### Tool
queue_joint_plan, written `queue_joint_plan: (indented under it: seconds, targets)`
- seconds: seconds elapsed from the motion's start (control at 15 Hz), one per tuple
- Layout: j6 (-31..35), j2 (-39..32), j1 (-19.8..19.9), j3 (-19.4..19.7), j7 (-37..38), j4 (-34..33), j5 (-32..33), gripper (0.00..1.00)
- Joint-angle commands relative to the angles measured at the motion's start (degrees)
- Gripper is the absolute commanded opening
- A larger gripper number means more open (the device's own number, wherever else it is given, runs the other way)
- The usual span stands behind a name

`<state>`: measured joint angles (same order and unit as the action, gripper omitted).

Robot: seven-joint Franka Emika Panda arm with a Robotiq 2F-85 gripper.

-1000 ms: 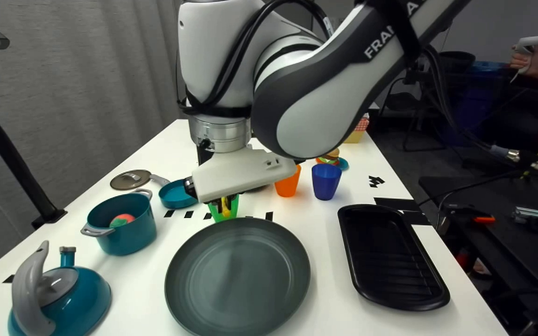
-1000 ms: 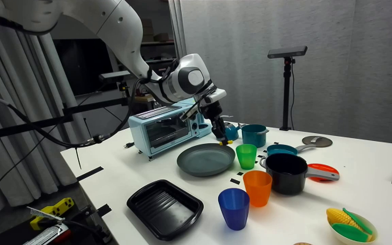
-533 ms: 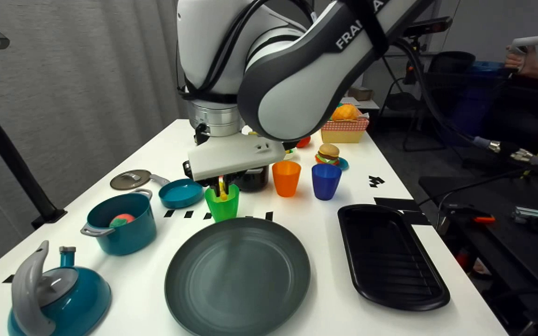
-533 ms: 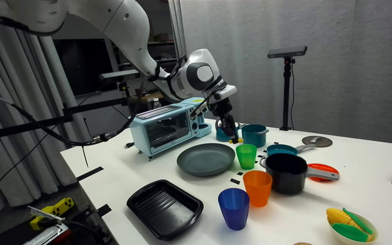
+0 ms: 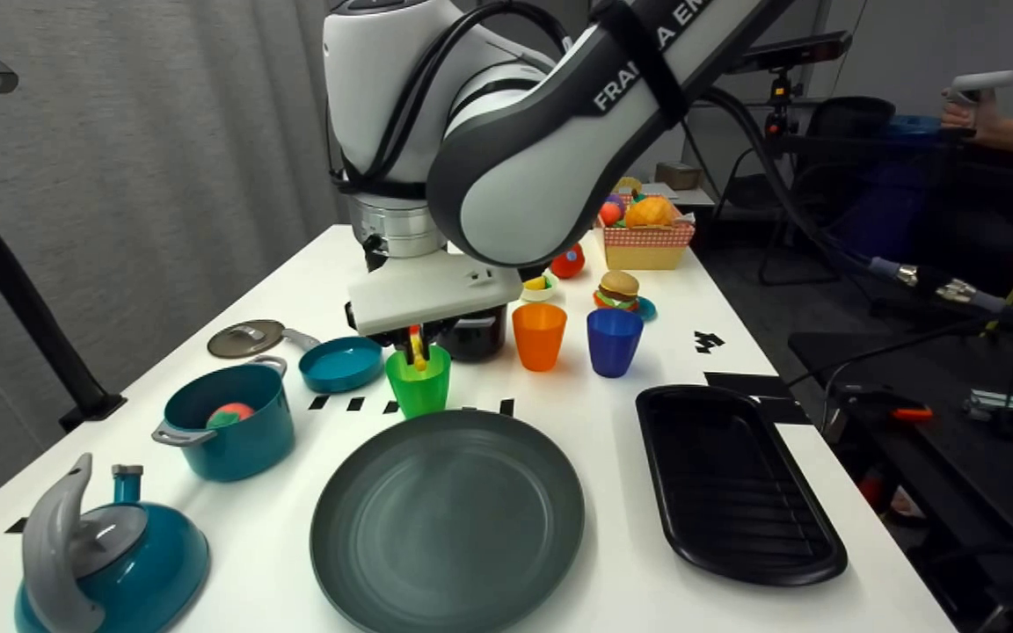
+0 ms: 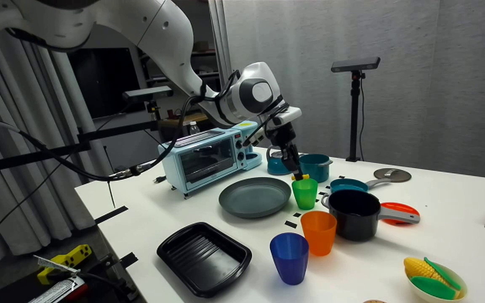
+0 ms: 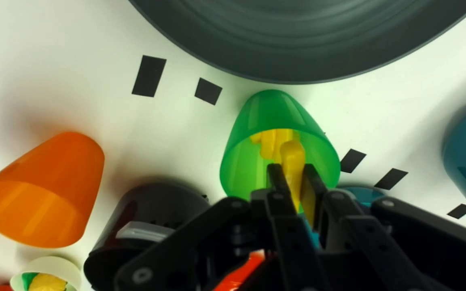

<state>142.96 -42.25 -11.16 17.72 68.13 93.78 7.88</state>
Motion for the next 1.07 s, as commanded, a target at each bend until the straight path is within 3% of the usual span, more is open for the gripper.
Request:
queue_joint_plan:
  seconds: [0.0, 0.13, 0.2, 0.33, 0.73, 0.8, 1.0]
  targets:
    - [-3.5, -2.6, 1.5, -0.4, 0.2, -4.8, 1.0, 0.04]
    - [-4.4, -3.4, 1.9, -0.5, 0.0, -6.0, 1.1, 0.04]
    - [-4.8, -3.7, 2.0, -0.5, 0.0, -6.5, 1.2, 0.39]
    - [-5.7, -4.3, 2.2, -0.5, -0.1, -7.5, 1.2, 0.47]
    - [-6.3, -4.9, 2.1, -0.6, -0.1, -9.0, 1.3, 0.93]
    - [-6.1, -4.7, 2.1, -0.6, -0.1, -9.0, 1.4, 0.99]
    - [-5.2, -3.5, 2.0, -1.1, -1.3, -8.1, 1.6, 1.0]
